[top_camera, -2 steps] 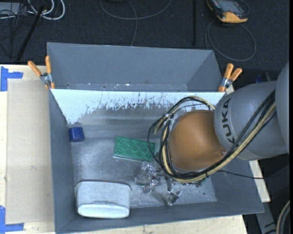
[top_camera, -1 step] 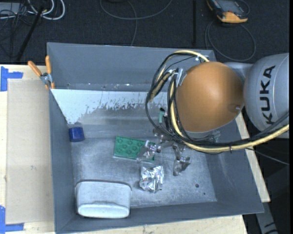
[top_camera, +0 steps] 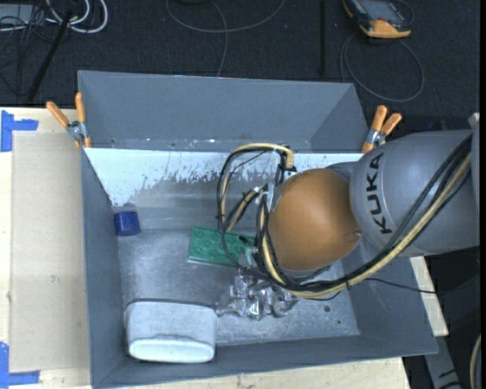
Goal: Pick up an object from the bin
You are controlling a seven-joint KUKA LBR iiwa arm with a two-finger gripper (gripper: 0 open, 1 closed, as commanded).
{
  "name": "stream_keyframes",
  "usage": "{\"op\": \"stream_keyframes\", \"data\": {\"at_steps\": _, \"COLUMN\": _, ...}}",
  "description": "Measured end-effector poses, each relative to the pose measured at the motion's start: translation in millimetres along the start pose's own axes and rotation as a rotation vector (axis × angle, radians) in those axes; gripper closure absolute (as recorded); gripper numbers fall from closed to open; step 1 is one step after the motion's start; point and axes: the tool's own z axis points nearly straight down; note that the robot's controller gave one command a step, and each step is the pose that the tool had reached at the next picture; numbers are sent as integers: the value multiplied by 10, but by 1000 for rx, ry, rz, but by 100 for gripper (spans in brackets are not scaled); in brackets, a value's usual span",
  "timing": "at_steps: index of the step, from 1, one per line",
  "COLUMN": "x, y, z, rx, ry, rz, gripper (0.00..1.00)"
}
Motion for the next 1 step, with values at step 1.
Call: {"op": "stream_keyframes", "data": {"at_steps": 1, "x": -1, "y": -22, "z": -35, "rx": 7, "ry": 0, "rz": 3, "gripper": 100}}
